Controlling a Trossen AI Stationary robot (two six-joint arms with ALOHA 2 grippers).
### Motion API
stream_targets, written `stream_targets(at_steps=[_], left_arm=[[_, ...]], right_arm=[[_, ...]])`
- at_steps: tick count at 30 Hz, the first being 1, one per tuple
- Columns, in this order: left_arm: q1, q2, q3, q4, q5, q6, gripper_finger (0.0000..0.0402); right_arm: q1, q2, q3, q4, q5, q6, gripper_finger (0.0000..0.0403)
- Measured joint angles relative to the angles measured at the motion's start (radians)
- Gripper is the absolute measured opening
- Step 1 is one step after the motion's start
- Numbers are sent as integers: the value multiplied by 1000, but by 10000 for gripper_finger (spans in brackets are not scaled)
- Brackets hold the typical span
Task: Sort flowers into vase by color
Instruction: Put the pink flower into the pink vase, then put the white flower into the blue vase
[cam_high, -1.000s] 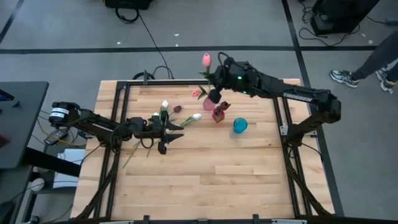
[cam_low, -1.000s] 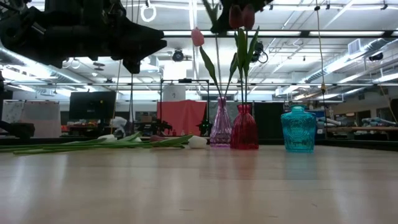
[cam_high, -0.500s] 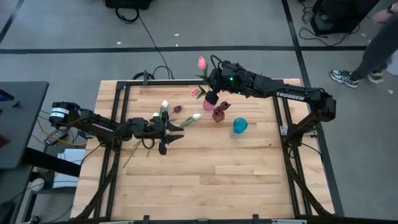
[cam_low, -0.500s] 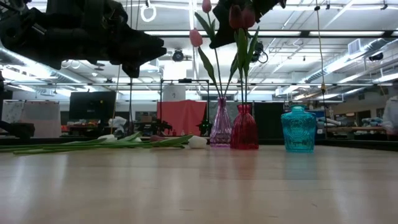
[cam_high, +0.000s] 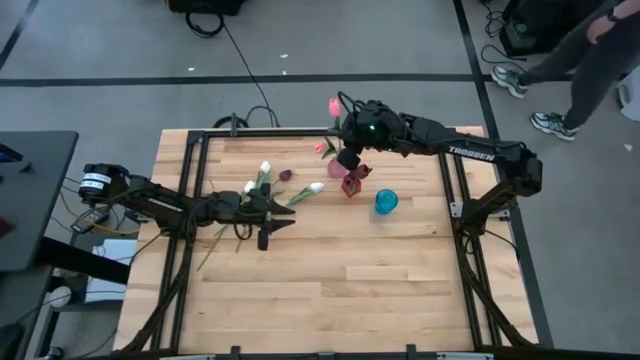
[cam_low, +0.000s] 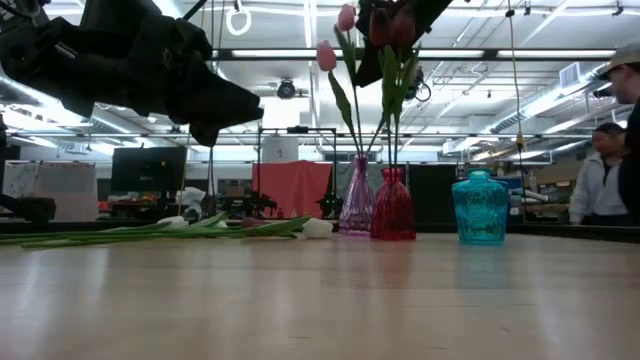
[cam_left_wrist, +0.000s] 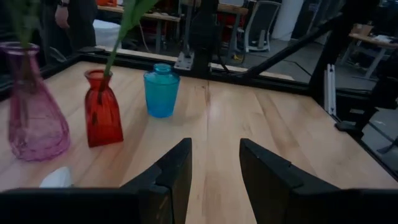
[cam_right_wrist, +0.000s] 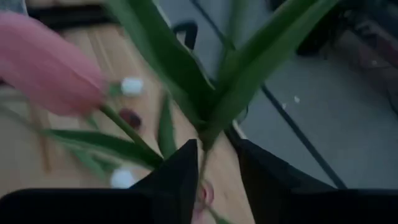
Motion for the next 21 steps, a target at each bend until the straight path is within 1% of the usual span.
stream_targets(at_steps=[2, 6, 9, 13, 21], left_arm=[[0, 0, 0, 5, -14, 0, 140], [0, 0, 0, 6, -62, 3, 140], [0, 0, 0, 5, -82, 3, 140], [0, 0, 0, 2, -84, 1, 140], [0, 0, 0, -15, -84, 0, 140]], right_arm=[[1, 0, 31, -57, -2, 11, 141], [6, -1, 61, -92, -22, 30, 150], [10, 1, 62, -84, -30, 25, 149], [11, 2, 62, -78, -23, 24, 149], [40, -51, 63, -34, -10, 14, 148]])
